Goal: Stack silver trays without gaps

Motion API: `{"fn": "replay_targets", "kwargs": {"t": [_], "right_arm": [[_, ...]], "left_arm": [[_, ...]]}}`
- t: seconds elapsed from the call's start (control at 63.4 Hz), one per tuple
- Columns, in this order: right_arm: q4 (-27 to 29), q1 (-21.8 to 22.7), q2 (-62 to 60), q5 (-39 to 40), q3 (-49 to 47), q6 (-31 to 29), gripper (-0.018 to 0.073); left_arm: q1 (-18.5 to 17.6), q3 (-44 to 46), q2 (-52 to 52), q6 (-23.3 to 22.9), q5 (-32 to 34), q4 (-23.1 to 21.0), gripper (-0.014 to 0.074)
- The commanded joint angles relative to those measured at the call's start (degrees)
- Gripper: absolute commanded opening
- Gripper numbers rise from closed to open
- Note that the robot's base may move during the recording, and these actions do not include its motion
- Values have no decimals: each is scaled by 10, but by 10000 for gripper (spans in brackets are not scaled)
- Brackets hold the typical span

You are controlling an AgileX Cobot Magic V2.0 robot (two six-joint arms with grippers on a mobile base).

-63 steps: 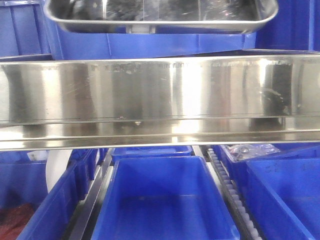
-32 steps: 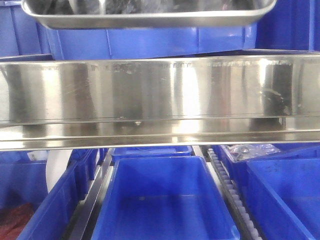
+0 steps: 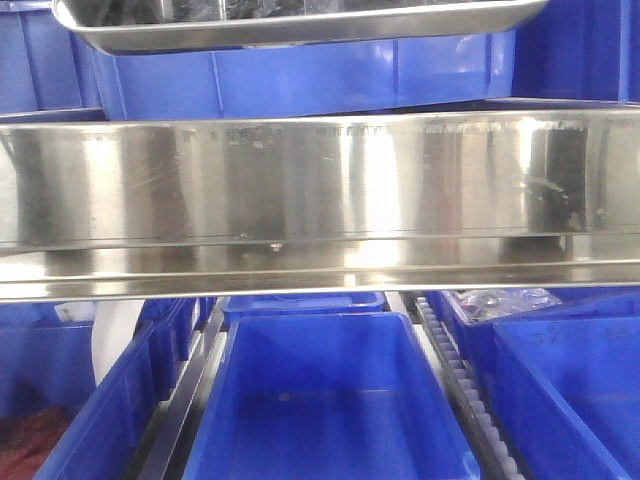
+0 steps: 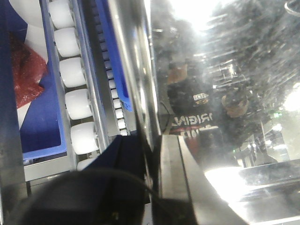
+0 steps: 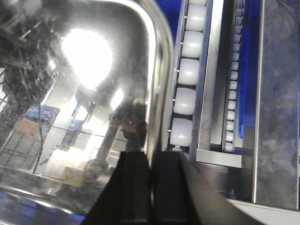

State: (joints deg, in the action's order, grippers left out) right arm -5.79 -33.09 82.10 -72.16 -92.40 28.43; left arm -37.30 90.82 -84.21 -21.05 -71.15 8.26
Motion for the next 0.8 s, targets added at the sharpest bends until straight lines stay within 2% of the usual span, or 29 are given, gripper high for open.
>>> {"fn": "replay_targets", "kwargs": {"t": [0.0, 0.789], "right_arm": [[-11, 0, -22, 20, -18, -10, 58], [-11, 0, -22, 19, -18, -10, 58]], "left_arm": [[-6, 14, 23, 16, -21, 7, -42], [-6, 14, 22, 16, -21, 7, -42]]}}
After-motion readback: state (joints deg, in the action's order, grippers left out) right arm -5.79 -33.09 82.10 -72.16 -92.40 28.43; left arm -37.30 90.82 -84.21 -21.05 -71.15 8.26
